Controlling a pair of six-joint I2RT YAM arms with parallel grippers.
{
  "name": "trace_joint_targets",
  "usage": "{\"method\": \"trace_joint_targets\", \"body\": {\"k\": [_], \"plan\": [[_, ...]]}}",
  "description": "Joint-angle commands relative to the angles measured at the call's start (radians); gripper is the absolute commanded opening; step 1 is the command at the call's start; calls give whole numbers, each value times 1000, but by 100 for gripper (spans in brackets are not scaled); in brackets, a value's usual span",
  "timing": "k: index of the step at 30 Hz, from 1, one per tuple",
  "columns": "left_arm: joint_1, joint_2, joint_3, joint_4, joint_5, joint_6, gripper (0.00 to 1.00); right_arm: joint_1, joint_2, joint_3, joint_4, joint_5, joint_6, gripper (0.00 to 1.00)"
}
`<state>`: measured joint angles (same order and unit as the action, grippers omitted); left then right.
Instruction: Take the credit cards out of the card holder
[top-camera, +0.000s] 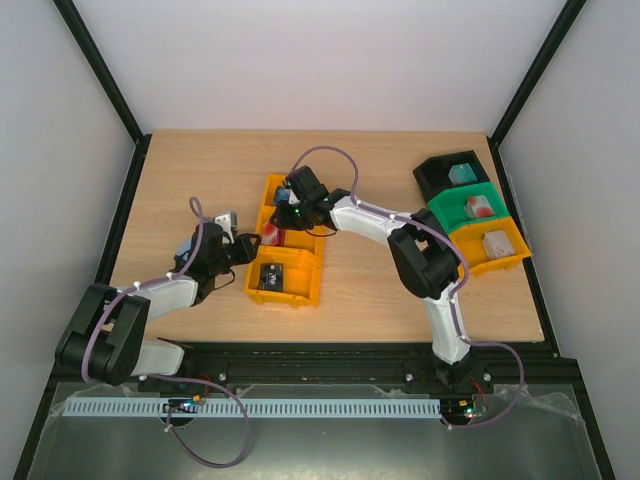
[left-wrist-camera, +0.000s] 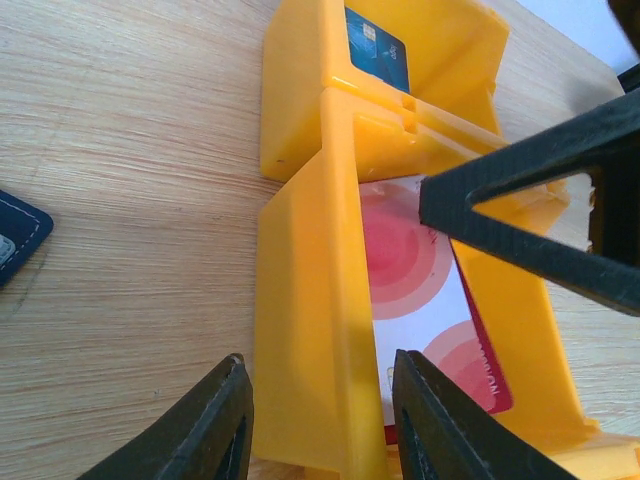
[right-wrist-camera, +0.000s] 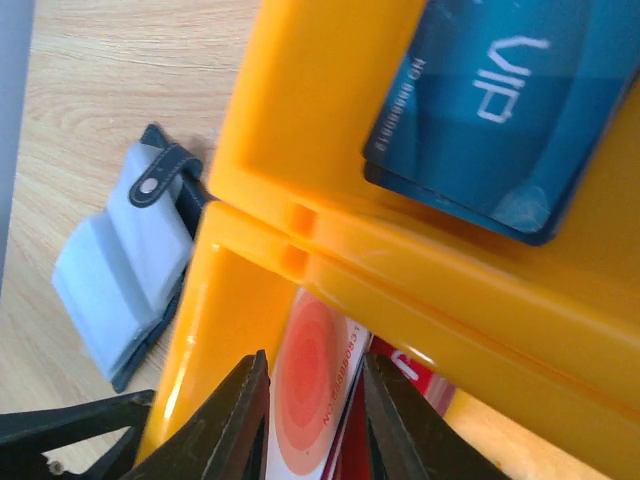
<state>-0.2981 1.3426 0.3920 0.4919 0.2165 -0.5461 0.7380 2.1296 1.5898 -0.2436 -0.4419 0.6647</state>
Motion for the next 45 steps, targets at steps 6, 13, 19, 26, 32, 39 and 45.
{"method": "trace_joint_targets", "body": {"k": [6, 13, 19, 26, 32, 39, 45], "plan": [[-3, 10, -17, 7, -9, 13, 39, 27, 20, 48, 6, -20, -24, 25], [-3, 9, -17, 7, -12, 13, 40, 27, 24, 43, 6, -30, -24, 21], [-4, 6, -19, 8, -11, 14, 40, 25, 42, 33, 18, -53, -11, 19], [-3, 5, -21, 9, -11, 14, 40, 26, 103, 92, -30, -60, -18, 21], [-3, 3, -20, 8, -13, 15, 40, 20, 73, 84, -9, -64, -9, 2], [6, -34, -16, 3, 46, 60, 50, -1, -5, 68, 2, -98, -12, 2], [32, -84, 34, -61, 144, 149, 71, -19, -103, 7, 37, -132, -17, 2]]}}
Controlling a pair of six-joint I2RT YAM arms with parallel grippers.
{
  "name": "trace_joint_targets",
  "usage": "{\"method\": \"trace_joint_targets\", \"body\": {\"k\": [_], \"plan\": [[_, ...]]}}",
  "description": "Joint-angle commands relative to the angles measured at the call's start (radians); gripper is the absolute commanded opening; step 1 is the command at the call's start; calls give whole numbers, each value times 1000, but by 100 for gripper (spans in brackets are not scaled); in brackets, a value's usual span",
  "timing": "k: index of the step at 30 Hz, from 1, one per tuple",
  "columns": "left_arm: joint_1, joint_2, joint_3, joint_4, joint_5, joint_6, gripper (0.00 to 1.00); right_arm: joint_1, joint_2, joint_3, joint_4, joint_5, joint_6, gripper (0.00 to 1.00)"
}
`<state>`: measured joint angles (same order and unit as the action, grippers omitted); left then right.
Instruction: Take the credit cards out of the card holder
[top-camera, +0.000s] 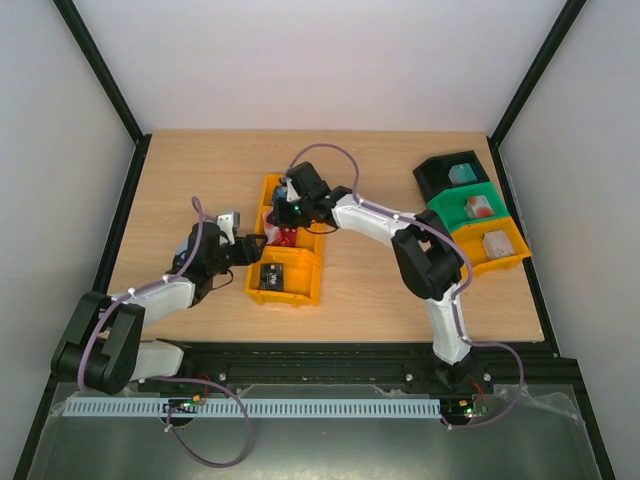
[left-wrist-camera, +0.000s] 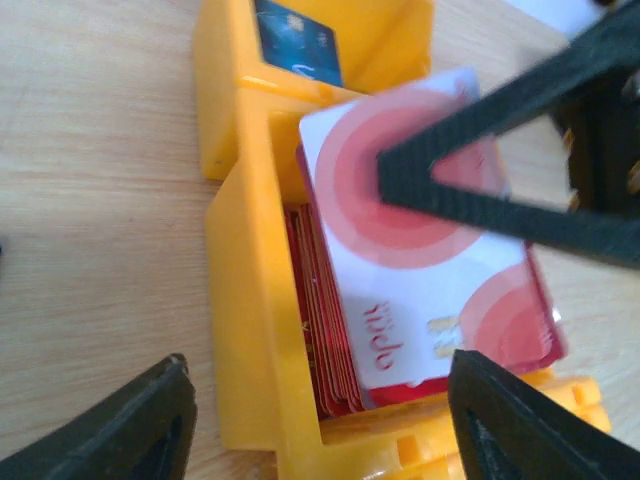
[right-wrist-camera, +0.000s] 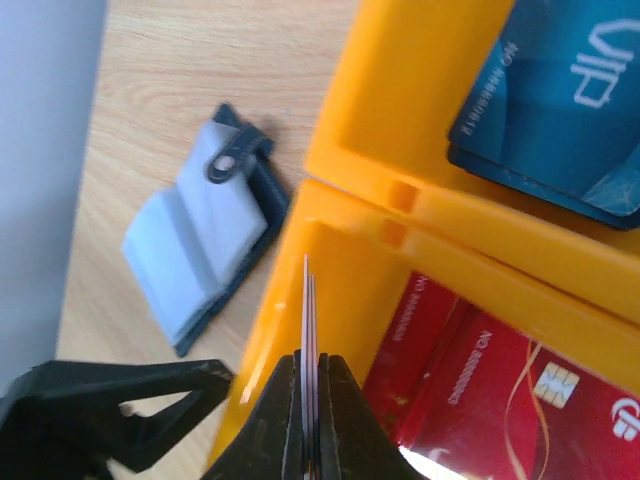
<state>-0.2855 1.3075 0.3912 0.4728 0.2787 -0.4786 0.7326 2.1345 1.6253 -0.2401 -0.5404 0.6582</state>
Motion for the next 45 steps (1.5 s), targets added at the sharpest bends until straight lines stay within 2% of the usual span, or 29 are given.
{"method": "trace_joint_targets", "body": {"k": [1, 4, 8, 11, 16, 20, 23, 26, 30, 33, 35, 38, 40, 41, 43, 45], "plan": [[27, -64, 43, -48, 98, 96, 73, -19, -123, -37, 37, -35, -12, 2], [49, -121, 55, -31, 154, 143, 79, -43, -175, -84, 57, -39, -32, 2], [74, -215, 74, 10, 261, 199, 83, -70, -253, -104, 64, -71, -150, 2], [85, -276, 114, -19, 362, 226, 84, -84, -324, -102, 86, -148, -257, 2], [108, -330, 150, -46, 485, 156, 83, -93, -433, -111, 149, -314, -376, 2], [109, -357, 163, 27, 542, 73, 84, -92, -504, -188, 339, -465, -301, 1], [104, -368, 174, 79, 582, 15, 85, -88, -557, -247, 470, -475, -232, 2], [74, -377, 183, 117, 627, -6, 86, -69, -581, -270, 507, -471, -228, 2], [23, -375, 211, 127, 596, -33, 82, -34, -584, -270, 508, -487, -232, 2], [20, -372, 227, 145, 562, -57, 72, -19, -590, -273, 518, -496, -227, 2], [12, -368, 232, 161, 561, -66, 58, -14, -590, -274, 525, -508, -222, 2], [-20, -365, 240, 171, 583, -62, 31, -10, -588, -271, 531, -508, -215, 1], [-34, -366, 244, 160, 595, -49, 10, -9, -590, -269, 532, -507, -215, 2], [-35, -370, 243, 150, 594, -46, 3, -10, -590, -267, 532, -506, -216, 2], [-35, -381, 241, 125, 586, -43, 2, -14, -593, -264, 528, -498, -215, 5], [-35, -389, 239, 113, 586, -40, 2, -29, -595, -264, 500, -487, -217, 21]]}}
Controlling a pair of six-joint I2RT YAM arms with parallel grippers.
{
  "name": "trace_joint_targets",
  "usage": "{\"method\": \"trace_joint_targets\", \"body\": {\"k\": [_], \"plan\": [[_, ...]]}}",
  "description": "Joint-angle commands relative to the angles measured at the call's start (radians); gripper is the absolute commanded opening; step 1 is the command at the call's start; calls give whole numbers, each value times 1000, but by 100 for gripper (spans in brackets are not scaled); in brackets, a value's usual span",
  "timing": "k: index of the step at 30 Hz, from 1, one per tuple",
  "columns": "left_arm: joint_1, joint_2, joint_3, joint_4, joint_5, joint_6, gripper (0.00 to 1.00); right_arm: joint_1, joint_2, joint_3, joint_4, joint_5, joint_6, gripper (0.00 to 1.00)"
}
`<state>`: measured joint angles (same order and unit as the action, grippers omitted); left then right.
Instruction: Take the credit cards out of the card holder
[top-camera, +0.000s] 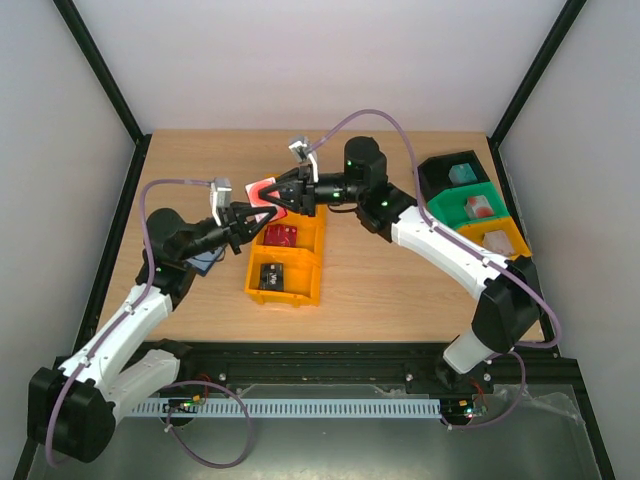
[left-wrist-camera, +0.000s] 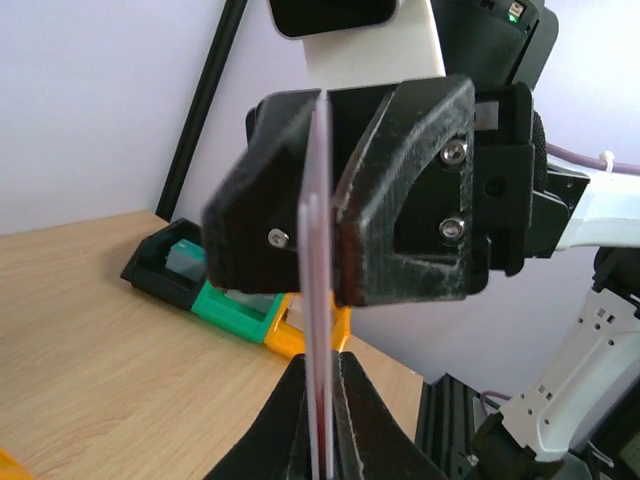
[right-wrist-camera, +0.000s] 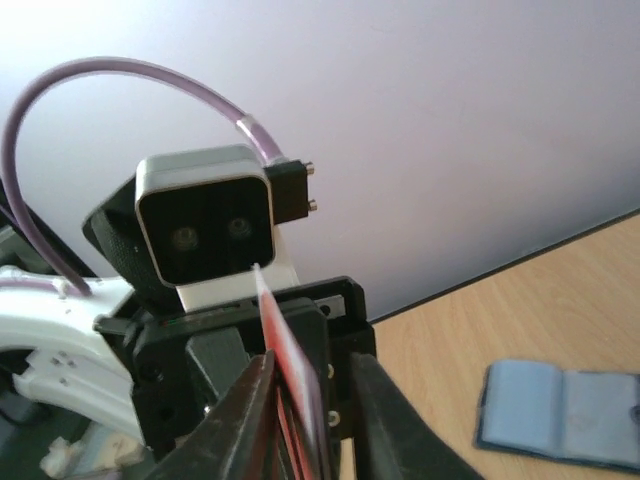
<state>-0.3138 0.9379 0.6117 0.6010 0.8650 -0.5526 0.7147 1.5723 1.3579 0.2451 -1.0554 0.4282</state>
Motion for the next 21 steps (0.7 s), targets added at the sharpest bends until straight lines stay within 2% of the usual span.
{"method": "trace_joint_targets", "body": {"k": [1, 6, 11, 14, 17, 21], "plan": [[-7, -23, 18, -20, -1, 36, 2, -23, -33, 2, -5, 25, 8, 26], [-5, -34, 20, -33, -2, 59, 2, -80, -55, 15, -212, -41, -131, 42], [-6, -32, 15, -14, 7, 57, 2, -81, -74, 24, -420, -102, -326, 52], [-5, -32, 12, -1, 17, 57, 2, -81, -89, 6, -454, -82, -364, 50], [-6, -32, 11, 4, 39, 60, 2, -83, -96, -2, -454, -58, -377, 37], [-6, -34, 14, 9, 64, 64, 2, -89, -91, 8, -477, -64, -397, 31]]}}
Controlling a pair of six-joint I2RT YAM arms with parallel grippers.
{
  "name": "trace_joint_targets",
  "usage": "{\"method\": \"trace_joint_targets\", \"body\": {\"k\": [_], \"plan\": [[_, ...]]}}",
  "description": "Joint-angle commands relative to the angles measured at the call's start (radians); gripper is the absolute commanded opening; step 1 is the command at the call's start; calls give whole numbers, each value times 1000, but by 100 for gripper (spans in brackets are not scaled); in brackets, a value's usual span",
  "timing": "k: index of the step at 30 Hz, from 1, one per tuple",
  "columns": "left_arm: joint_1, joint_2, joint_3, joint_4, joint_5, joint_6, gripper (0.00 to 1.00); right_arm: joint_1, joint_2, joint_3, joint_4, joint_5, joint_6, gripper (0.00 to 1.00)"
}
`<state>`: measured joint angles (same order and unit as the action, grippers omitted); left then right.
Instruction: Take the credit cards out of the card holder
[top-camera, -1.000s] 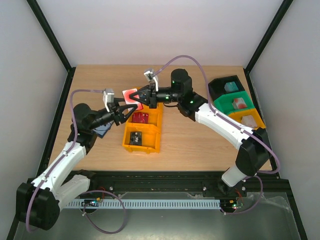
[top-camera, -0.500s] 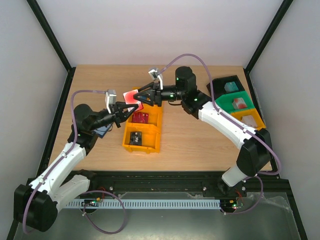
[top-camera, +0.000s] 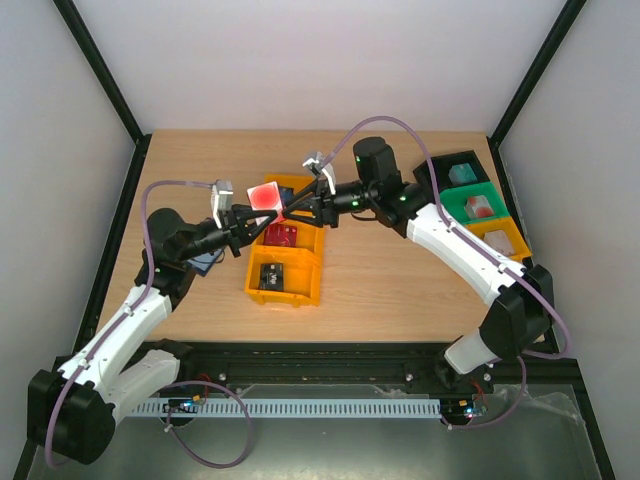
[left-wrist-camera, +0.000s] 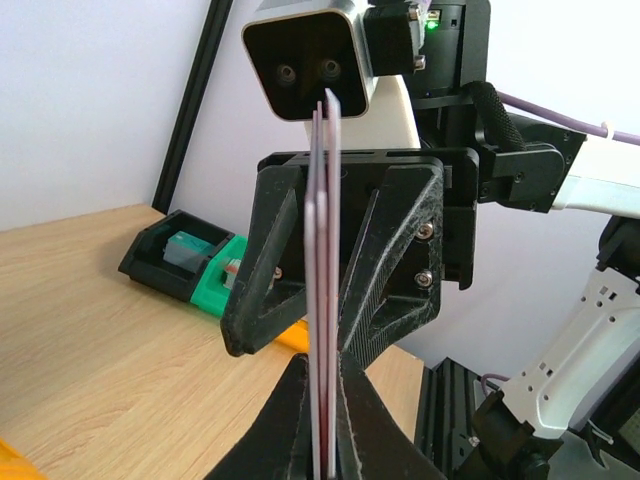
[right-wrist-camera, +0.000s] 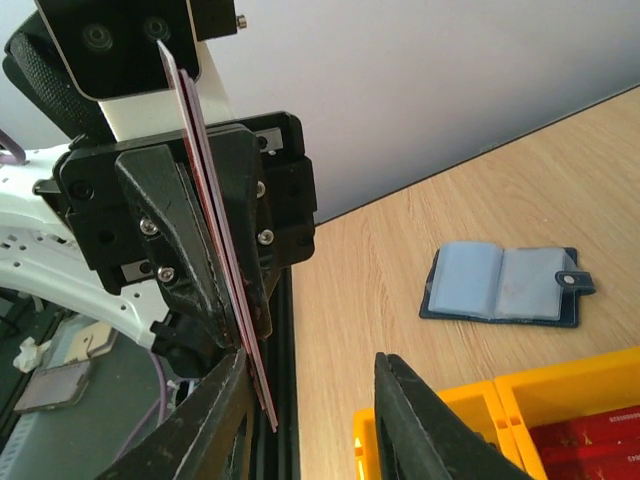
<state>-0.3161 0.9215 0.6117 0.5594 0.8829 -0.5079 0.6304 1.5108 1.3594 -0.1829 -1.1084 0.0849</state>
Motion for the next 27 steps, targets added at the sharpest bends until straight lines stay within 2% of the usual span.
{"method": "trace_joint_targets", "body": {"k": [1, 20, 27], "plan": [[-4, -19, 14, 52, 51, 19, 2, -7, -30, 6, -57, -12, -60, 31], [-4, -8, 1, 105, 133, 15, 2, -20, -42, 3, -116, -17, -127, 30], [-5, -4, -4, 105, 143, 23, 2, -20, -44, -6, -95, -18, -102, 30]]}}
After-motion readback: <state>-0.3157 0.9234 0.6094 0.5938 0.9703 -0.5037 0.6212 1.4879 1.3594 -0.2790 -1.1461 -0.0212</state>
